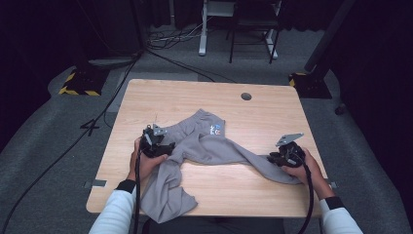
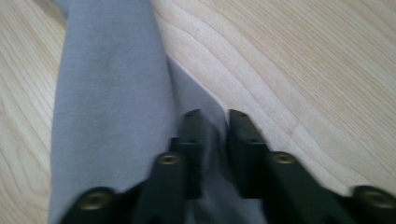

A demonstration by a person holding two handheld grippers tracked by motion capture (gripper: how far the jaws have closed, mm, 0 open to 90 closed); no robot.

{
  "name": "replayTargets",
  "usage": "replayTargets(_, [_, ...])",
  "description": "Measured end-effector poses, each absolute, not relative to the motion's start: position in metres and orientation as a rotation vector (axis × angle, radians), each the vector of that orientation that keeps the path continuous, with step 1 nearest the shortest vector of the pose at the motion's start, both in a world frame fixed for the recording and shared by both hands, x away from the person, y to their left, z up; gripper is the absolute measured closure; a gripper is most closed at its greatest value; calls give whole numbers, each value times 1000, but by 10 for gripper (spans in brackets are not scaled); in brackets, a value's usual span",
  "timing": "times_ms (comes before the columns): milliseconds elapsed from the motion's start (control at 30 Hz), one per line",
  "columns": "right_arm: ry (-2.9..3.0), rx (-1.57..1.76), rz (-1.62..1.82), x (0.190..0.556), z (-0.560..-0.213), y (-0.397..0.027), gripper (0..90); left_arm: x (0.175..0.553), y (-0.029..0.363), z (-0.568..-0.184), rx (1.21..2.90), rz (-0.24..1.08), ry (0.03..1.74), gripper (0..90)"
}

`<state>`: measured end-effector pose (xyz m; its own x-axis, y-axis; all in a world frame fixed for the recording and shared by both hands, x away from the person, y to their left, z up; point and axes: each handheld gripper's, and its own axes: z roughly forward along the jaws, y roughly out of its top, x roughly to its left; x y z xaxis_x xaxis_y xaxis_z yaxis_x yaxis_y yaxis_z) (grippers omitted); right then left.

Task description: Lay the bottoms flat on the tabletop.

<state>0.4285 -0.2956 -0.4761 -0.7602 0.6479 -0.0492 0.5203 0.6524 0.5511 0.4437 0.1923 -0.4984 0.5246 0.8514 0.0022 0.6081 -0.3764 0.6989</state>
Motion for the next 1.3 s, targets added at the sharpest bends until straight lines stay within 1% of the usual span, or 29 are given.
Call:
replayTargets(33, [2614, 948, 728, 428, -475, -296, 853, 444, 197, -498, 2103, 482, 1208, 394])
replayTargets(100, [2565, 979, 651, 429, -474, -300, 881, 443, 205, -498, 2086, 495, 1245, 406])
replayTargets(167, [2503, 1035, 571, 430, -474, -306, 885, 444, 216, -497, 2077, 521, 1286, 424])
replayTargets(267, [2391, 1130, 483, 432, -471, -321, 886, 442, 228, -497, 2058, 628, 1358, 469])
replayTargets(300, [2351, 1160, 447, 433, -471, -326, 886, 442, 234, -497, 2031, 640, 1398, 483])
replayTargets(367, [2295, 1240, 423, 434, -469, -337, 885, 442, 240, -497, 2009, 660, 1444, 484])
replayTargets(433, [2258, 1283, 366, 434, -466, -346, 884, 442, 246, -497, 1994, 715, 1491, 486])
replayTargets(533, [2235, 1348, 310, 433, -463, -358, 876, 442, 252, -496, 1966, 742, 1559, 489])
replayTargets(567, [2236, 1369, 320, 432, -462, -362, 855, 443, 253, -496, 1957, 742, 1565, 489])
replayTargets(633, [2245, 1371, 347, 431, -462, -366, 753, 442, 253, -496, 1954, 730, 1568, 488])
replayTargets(667, [2230, 1371, 365, 431, -462, -367, 659, 442, 253, -497, 1943, 693, 1555, 463])
replayTargets(700, [2233, 1344, 432, 430, -460, -365, 626, 442, 251, -497, 1942, 626, 1530, 406])
replayTargets(733, [2282, 1268, 552, 426, -457, -360, 590, 442, 250, -496, 1952, 621, 1516, 390])
replayTargets(800, [2331, 1173, 732, 421, -453, -349, 518, 440, 242, -492, 1953, 564, 1431, 338])
replayTargets(900, [2402, 1078, 823, 419, -453, -325, 454, 437, 225, -487, 2001, 502, 1298, 337])
replayTargets(967, [2467, 1033, 887, 419, -456, -310, 449, 434, 212, -486, 2021, 458, 1232, 340])
replayTargets(1033, [2514, 996, 840, 420, -463, -295, 429, 435, 202, -488, 2028, 395, 1190, 338])
replayTargets(1067, [2521, 991, 804, 421, -467, -289, 429, 435, 197, -489, 2041, 388, 1182, 339])
replayTargets(1133, [2564, 1010, 831, 423, -473, -284, 484, 436, 189, -492, 2068, 363, 1158, 339])
replayTargets(1167, [2558, 1020, 788, 424, -476, -280, 554, 436, 185, -493, 2073, 352, 1160, 343])
replayTargets(1200, [2547, 1010, 752, 423, -478, -277, 670, 437, 184, -495, 2079, 353, 1162, 359])
replayTargets(1267, [2584, 957, 773, 420, -478, -274, 790, 439, 183, -497, 2074, 366, 1190, 375])
replayTargets(1300, [2600, 933, 769, 418, -478, -272, 815, 439, 185, -497, 2059, 381, 1220, 391])
